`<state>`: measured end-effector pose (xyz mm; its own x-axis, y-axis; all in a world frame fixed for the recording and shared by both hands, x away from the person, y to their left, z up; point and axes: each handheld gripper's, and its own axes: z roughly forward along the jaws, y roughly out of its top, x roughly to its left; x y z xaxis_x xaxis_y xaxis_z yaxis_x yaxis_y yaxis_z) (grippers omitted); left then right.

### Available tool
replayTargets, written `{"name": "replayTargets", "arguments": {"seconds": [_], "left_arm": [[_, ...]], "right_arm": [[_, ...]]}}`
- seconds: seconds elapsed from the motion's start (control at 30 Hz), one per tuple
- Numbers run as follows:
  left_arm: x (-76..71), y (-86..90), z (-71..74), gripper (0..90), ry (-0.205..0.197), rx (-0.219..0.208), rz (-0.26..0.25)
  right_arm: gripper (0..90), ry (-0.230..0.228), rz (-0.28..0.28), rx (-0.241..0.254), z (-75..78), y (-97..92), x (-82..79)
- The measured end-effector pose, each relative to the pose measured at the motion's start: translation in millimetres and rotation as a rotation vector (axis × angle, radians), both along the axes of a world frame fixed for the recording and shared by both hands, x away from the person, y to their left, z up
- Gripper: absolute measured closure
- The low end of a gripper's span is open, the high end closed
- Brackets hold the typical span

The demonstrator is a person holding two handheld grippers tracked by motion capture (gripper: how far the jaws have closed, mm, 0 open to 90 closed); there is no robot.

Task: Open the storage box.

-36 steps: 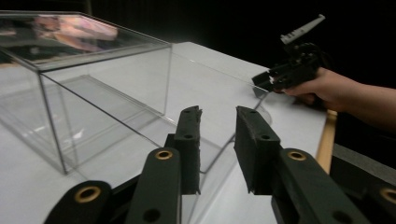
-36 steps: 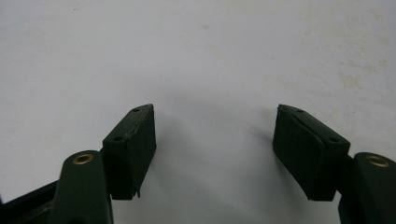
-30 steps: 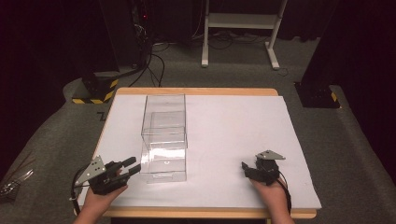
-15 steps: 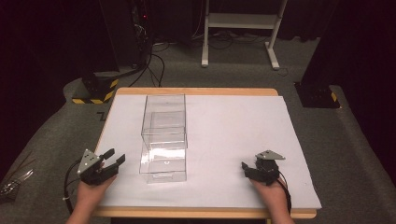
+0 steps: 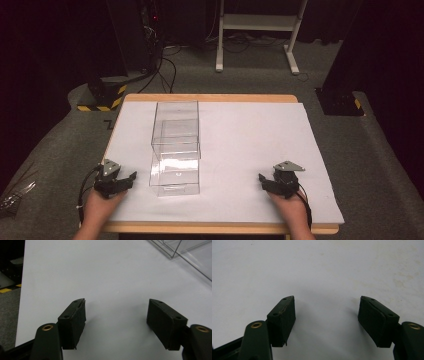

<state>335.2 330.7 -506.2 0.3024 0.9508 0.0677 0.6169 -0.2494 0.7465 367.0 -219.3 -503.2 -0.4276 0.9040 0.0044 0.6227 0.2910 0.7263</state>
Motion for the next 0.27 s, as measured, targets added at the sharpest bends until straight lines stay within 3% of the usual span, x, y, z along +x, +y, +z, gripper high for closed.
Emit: {"name": "replayTargets", "arguments": {"seconds": [0.1,0.27], "left_arm": [[2.2,4.5,-0.5,31.3,0.023,-0.055,0.010],[1.8,3.8,-0.4,31.1,0.025,-0.048,0.009]], "right_arm": [[30.3,0.000,-0.002,-0.002,-0.1,0.4,-0.2],[30.3,0.000,-0.003,-0.002,0.0,0.7,-0.4]]}}
